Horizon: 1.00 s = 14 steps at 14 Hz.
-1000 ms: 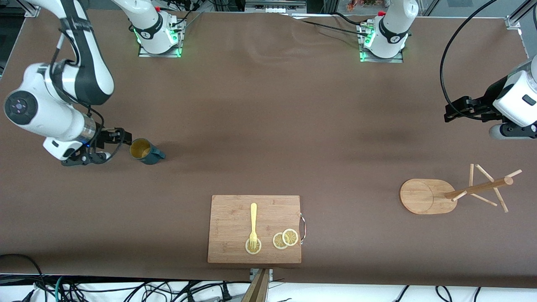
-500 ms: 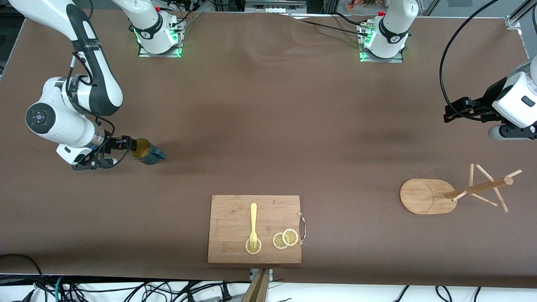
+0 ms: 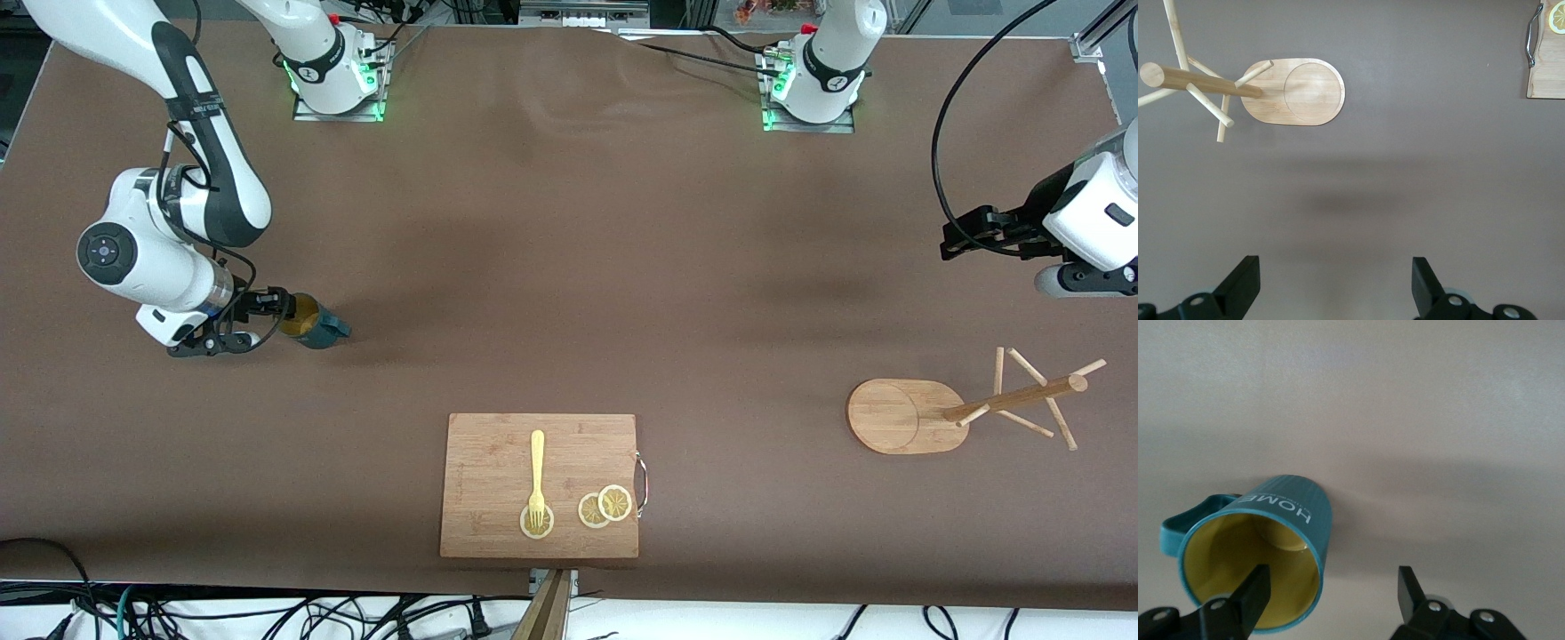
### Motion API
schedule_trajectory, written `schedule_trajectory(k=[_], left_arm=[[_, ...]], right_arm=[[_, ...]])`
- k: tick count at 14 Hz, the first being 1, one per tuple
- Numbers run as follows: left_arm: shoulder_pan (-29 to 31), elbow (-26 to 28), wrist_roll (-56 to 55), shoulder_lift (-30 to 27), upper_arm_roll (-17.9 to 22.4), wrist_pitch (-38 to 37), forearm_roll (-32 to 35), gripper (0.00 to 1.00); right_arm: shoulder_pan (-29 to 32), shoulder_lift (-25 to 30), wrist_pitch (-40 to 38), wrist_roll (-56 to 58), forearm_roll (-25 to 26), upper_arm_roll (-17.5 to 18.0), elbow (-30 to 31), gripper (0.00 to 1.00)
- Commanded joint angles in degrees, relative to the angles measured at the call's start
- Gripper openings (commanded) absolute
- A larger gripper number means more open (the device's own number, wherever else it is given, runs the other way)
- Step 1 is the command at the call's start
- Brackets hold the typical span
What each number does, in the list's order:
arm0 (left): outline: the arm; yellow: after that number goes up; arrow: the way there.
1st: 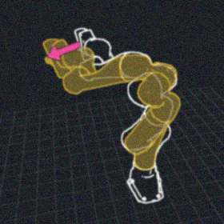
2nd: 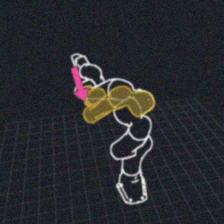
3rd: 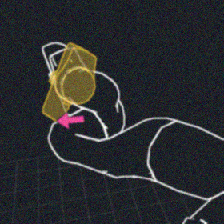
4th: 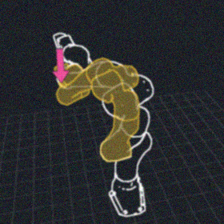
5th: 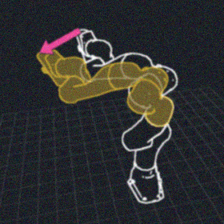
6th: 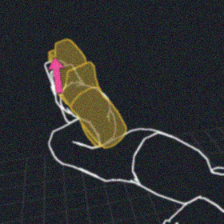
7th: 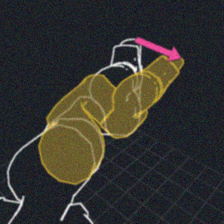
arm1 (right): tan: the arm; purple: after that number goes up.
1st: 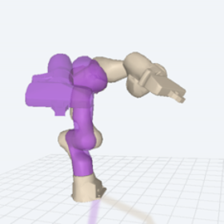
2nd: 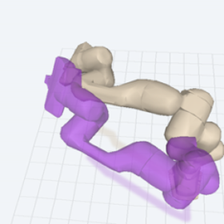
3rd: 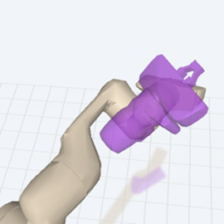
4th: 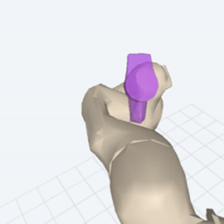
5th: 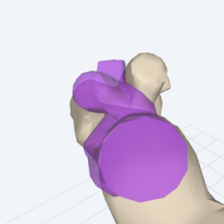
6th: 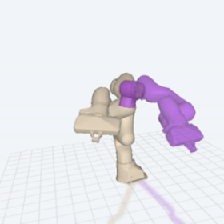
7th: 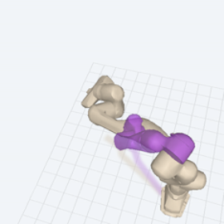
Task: Pass cup and hang on rack
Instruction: 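Close the right gripper on the teal mug's rim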
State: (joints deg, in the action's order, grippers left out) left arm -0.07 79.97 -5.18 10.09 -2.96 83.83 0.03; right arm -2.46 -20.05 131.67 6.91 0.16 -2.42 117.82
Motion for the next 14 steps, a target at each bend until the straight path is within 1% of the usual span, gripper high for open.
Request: schedule_trajectory(k=[1, 4, 5, 9, 10, 11, 14], left_arm=[[0.33, -2.09, 1.31, 0.81, 0.06, -1.39, -1.0, 1.0], [0.33, -2.09, 1.31, 0.81, 0.06, -1.39, -1.0, 1.0], [0.33, -2.09, 1.31, 0.81, 0.06, -1.39, -1.08, 1.0], [0.33, -2.09, 1.31, 0.81, 0.06, -1.39, -1.0, 1.0], [0.33, -2.09, 1.31, 0.81, 0.06, -1.39, -1.08, 1.0], [0.33, -2.09, 1.31, 0.81, -0.03, -1.39, -1.08, 1.0], [0.59, -2.09, 1.23, 0.81, 0.15, -1.39, -1.96, 1.0]], right_arm=[[0.44, -1.13, 1.83, -0.14, -0.42, 0.31, 0.66, 0.63], [0.44, -1.31, 1.74, -0.32, -0.51, 0.4, 0.75, 0.4], [0.44, -1.31, 1.57, -0.75, -0.51, 0.4, 0.84, 0.31], [0.44, -0.7, -0.8, -1.73, -0.77, 0.75, 0.92, 0.02], [0.35, -0.43, -1.15, -1.73, -0.77, 0.93, 0.92, 0.0], [0.35, 0.27, -2.37, -1.73, -0.77, 1.89, 0.66, 0.0], [0.09, 3.69, -8.08, -1.73, -0.68, 5.83, -2.75, 0.0]])
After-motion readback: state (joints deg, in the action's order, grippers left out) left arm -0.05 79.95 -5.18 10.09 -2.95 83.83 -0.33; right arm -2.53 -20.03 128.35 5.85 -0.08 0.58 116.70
